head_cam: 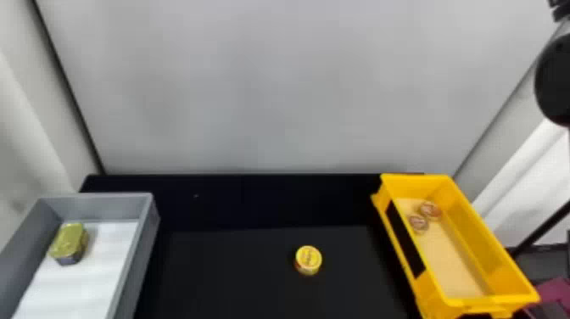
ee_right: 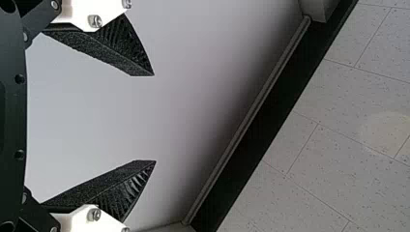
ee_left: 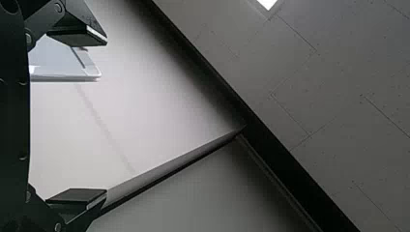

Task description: Pick up the round yellow can and place it in the yellow rectangular box

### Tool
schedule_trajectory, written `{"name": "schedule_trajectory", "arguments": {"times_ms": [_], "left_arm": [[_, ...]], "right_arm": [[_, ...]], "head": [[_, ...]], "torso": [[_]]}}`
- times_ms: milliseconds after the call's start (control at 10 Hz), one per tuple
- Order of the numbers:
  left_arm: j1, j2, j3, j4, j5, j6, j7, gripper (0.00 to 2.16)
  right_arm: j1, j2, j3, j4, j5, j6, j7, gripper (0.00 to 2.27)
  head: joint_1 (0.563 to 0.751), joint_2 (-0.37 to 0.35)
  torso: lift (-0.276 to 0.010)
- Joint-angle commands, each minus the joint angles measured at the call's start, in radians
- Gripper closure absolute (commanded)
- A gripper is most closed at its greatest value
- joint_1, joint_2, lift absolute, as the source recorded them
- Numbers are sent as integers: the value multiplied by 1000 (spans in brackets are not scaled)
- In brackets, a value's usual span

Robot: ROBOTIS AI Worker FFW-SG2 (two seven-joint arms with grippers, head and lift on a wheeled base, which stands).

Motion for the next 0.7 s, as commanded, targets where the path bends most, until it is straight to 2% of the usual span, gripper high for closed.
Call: {"name": "schedule_trajectory", "arguments": {"times_ms": [0,400,500,600], "left_arm": [[1,47,20,-22,-4,29,0,165],[-2,47,25,-30,-4,29,-2,165],[-7,48,19,-28,-4,29,-2,165],[-8,47,13,-28,-4,30,0,163]], "right_arm": [[2,-4,-8,-9,8,4,1,156],[2,-4,-11,-14,8,13,-2,156],[12,6,-22,-11,-23,34,-13,156],[21,39,-52,-3,-115,111,-18,156]], "head": [[694,-171],[694,-171],[694,-171],[694,-171]], "torso": [[-1],[-1],[-1],[-1]]}}
